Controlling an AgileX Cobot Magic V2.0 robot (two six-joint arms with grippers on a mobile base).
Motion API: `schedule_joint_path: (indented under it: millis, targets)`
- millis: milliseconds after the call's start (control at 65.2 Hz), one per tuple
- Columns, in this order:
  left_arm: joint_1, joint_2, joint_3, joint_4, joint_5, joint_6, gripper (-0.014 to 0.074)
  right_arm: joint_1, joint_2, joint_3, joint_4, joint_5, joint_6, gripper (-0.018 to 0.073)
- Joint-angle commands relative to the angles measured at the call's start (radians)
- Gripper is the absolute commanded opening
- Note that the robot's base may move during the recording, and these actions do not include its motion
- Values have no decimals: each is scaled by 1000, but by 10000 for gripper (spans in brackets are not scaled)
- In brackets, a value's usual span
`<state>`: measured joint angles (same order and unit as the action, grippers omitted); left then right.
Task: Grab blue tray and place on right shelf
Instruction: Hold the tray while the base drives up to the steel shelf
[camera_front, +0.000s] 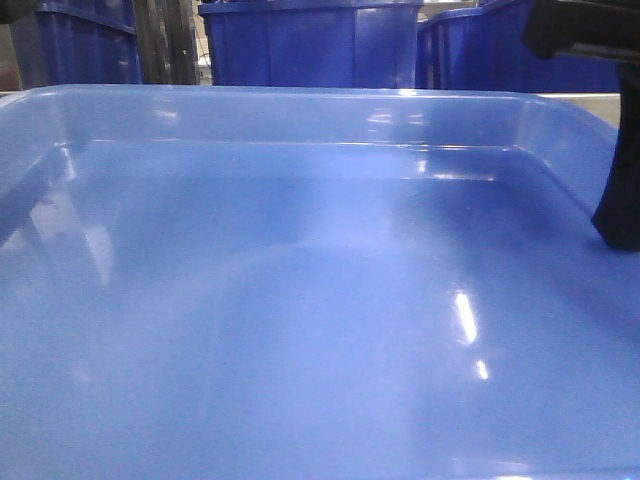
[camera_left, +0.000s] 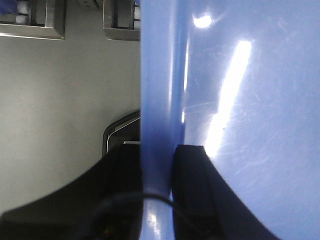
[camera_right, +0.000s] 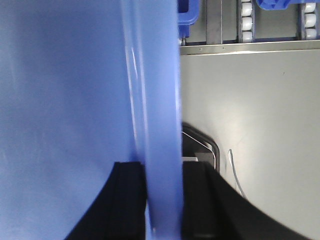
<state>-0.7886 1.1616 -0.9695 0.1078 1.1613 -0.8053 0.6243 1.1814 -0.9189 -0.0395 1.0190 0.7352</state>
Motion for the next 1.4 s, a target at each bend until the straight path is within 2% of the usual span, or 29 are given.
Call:
schedule_joint_path:
  millis: [0,1074,1212,1381]
  targets:
    - [-5,-23,-27,19,14,1,22,-4,-23,-25,-52,-9,2,142]
    - [-5,-23,-27,19,11,1,22,-4,-23,-25,-52,-8,2,142]
    - [-5,-23,-27,47,9,1,22,-4,-23,-25,-52,-22,2,142]
    - [-5,-23,-29,47,-24,1,22,-6,-23,-28,-52,-25,-7,142]
